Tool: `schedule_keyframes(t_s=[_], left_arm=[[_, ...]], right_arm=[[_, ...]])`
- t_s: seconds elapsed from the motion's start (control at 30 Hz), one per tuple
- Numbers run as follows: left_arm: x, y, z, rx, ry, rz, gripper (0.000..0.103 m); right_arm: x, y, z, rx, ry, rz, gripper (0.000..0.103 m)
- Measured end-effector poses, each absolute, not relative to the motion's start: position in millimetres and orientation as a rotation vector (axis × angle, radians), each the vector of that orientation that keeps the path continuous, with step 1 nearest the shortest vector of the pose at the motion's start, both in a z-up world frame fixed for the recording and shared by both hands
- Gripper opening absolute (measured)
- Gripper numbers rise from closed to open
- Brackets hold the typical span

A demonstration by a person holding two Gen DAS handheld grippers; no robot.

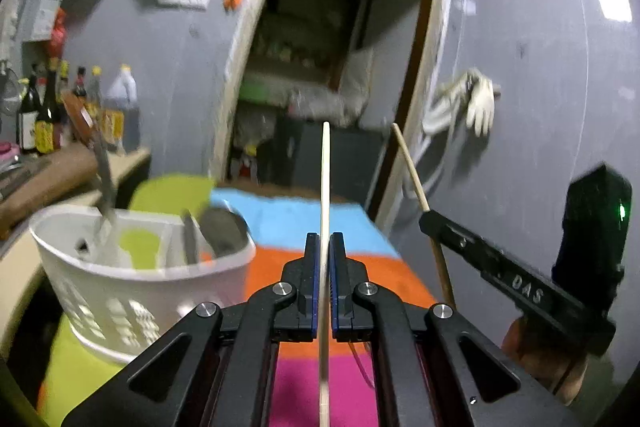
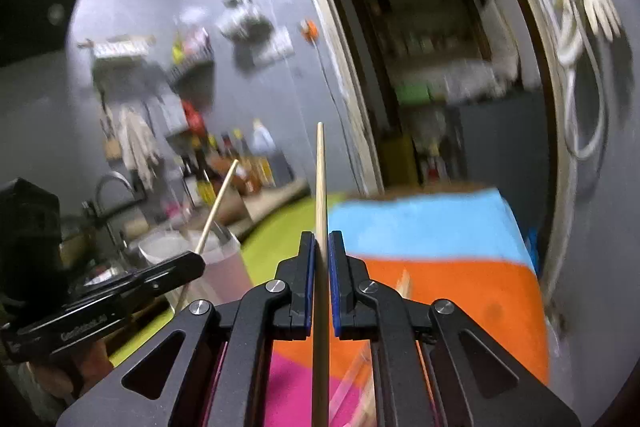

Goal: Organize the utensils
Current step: 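Lift both chopsticks upright and carry them over the white basket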

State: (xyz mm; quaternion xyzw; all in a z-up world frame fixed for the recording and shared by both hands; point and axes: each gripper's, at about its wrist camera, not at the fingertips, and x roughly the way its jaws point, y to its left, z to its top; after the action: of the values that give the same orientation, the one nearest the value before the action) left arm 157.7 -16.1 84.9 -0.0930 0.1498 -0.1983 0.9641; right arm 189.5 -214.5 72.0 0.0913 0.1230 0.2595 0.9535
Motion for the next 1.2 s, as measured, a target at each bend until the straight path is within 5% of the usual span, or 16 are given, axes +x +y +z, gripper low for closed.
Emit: schedule_keyframes(t_s=[0.43, 1.2], left_arm=[[176, 93, 135, -0.297, 0.119, -0.246, 0.002], [227, 156, 89, -0.35, 0.06, -0.02, 0.002]], right_arm=[[215, -143, 113, 0.286, 0.038, 0.669, 0.005], [248, -70, 87, 0.263, -0.096, 0.555, 0.005]])
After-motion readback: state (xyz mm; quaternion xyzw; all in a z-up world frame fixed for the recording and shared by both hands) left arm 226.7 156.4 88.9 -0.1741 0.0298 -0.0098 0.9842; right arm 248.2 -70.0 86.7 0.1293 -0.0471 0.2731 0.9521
